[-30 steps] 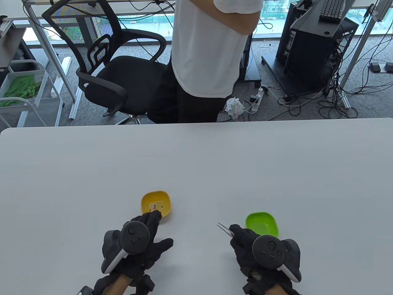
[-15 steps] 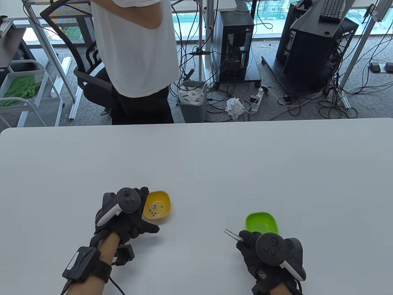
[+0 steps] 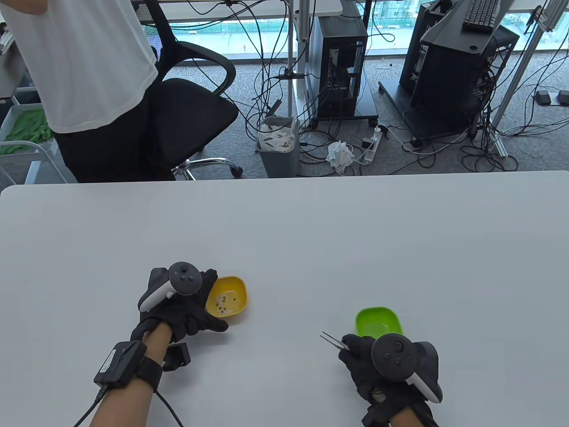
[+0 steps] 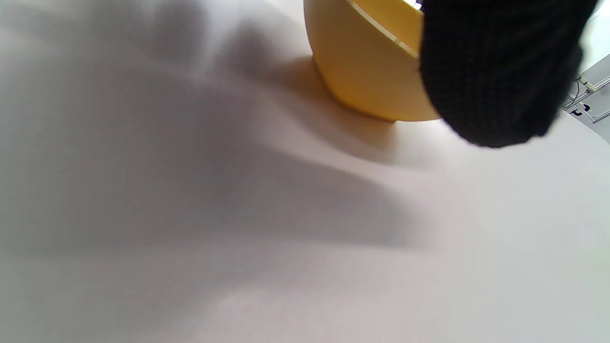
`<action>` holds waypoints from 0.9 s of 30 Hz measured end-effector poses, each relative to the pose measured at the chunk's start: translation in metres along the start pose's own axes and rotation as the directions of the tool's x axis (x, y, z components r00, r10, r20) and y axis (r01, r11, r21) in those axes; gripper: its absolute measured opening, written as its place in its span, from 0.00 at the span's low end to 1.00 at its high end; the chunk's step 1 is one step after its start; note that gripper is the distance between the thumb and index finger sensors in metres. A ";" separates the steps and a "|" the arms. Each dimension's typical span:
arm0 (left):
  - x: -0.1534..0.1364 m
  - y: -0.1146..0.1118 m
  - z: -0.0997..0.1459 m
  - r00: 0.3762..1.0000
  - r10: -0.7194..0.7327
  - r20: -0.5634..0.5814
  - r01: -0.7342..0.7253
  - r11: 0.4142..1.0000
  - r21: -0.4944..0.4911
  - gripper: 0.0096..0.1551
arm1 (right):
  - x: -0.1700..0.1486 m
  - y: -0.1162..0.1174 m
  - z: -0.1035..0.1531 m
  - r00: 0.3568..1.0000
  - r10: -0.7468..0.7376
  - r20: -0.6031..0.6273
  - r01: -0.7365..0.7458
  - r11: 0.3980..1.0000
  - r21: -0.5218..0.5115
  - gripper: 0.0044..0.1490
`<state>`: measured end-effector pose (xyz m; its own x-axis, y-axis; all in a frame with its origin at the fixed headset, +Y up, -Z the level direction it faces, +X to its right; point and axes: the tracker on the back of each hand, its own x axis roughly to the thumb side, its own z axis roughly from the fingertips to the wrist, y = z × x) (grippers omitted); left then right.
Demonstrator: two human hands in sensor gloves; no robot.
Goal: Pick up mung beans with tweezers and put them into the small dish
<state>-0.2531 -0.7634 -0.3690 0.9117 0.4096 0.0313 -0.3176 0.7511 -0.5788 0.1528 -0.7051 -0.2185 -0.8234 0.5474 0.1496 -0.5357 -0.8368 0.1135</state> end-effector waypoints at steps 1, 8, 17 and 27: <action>0.000 0.000 0.000 1.000 0.001 0.002 -0.001 1.000 0.006 0.76 | 0.000 0.000 0.000 1.000 -0.001 0.001 0.001 1.000 0.001 0.27; 0.000 -0.002 -0.001 1.000 0.018 0.008 -0.018 0.999 0.049 0.74 | -0.001 0.001 0.000 1.000 -0.013 -0.004 0.013 1.000 0.009 0.27; 0.000 -0.003 -0.003 0.999 0.032 0.015 -0.032 0.999 0.034 0.75 | 0.000 0.002 -0.001 1.000 -0.026 -0.004 0.026 1.000 0.017 0.27; 0.000 -0.005 -0.009 0.999 0.040 0.026 -0.040 0.999 0.011 0.76 | -0.001 0.003 -0.002 0.999 -0.036 -0.007 0.036 0.999 0.028 0.28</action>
<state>-0.2493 -0.7720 -0.3738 0.8914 0.4523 0.0296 -0.3566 0.7401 -0.5702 0.1517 -0.7077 -0.2200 -0.8049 0.5771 0.1384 -0.5597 -0.8157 0.1460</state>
